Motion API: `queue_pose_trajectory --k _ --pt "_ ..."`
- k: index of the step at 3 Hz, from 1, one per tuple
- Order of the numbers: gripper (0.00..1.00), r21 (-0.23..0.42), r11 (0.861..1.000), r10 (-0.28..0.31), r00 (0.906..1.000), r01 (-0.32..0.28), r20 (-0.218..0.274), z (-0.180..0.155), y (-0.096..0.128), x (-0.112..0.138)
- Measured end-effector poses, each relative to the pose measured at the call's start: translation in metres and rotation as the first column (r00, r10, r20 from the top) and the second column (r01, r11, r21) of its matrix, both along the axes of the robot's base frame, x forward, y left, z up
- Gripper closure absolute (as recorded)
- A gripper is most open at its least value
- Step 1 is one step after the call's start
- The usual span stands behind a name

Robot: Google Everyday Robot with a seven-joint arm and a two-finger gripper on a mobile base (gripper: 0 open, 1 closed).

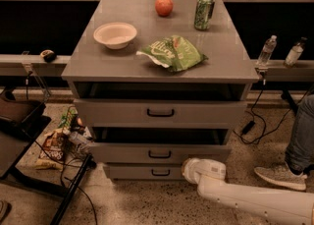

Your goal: Close middle drawer

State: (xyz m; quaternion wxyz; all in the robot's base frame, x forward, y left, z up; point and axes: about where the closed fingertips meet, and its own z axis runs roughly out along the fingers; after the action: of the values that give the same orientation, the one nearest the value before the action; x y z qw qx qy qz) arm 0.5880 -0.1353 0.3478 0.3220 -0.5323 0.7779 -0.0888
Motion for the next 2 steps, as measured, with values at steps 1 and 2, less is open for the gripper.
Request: queue_pose_trajectory --k 1,2 --pt "0.61 0.000 1.000 0.000 1.0000 0.000 0.000 0.0000 0.0000 0.0000" --pt "0.38 0.000 1.000 0.000 1.0000 0.000 0.000 0.0000 0.0000 0.0000"
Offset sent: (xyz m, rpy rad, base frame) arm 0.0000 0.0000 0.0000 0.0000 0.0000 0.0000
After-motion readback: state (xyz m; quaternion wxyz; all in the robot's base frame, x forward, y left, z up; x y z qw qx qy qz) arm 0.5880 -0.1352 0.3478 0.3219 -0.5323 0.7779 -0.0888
